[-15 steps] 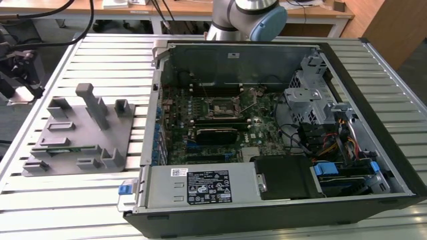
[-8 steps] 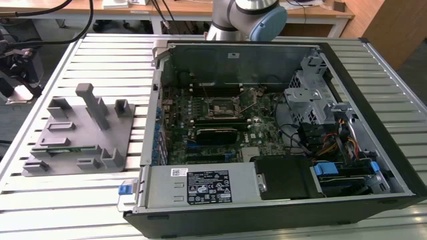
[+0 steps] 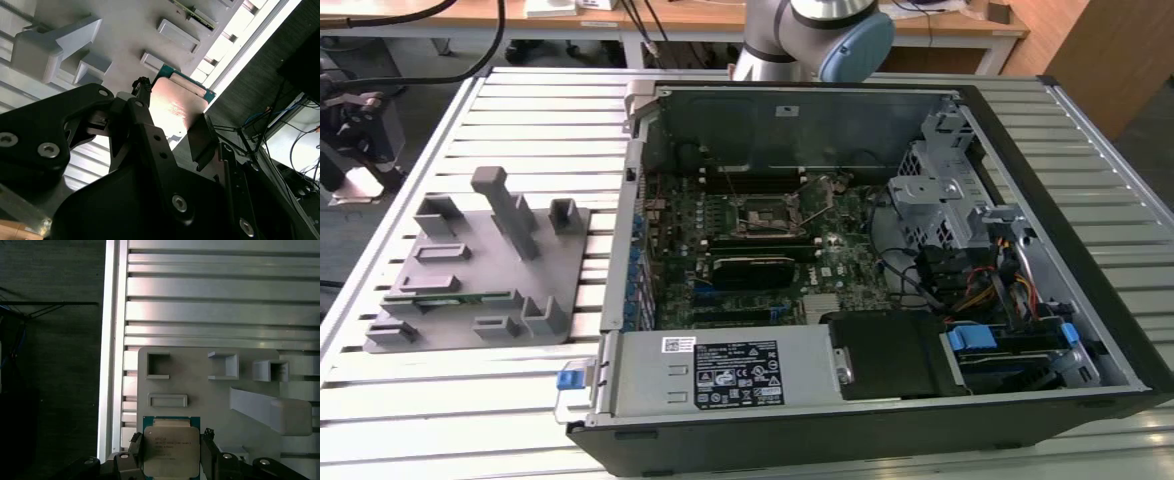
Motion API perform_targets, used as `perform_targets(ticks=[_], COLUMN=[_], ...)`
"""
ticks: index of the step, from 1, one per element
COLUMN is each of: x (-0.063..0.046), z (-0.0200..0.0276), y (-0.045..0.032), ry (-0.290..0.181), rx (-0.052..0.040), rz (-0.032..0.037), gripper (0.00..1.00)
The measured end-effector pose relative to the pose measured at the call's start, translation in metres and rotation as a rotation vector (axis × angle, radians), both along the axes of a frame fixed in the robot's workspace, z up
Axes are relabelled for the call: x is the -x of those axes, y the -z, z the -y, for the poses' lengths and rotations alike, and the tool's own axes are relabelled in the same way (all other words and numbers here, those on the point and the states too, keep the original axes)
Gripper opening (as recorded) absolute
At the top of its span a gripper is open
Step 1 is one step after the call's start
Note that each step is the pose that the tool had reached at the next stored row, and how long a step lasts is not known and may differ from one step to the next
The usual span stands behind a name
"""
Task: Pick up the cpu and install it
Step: 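Pick up the cpu and move it towards the insertion slot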
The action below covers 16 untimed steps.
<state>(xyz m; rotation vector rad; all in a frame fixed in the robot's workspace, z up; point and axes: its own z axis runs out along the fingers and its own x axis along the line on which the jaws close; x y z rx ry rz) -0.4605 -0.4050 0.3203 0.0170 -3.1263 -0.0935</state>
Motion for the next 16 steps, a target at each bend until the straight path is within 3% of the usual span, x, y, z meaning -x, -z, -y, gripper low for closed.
perform_targets(ticks=[16], x=[0.0000], z=[-0.0001], y=[-0.0081], ry=[0.000], rx=[0.0000], rz=[0.0000], gripper=[0.54])
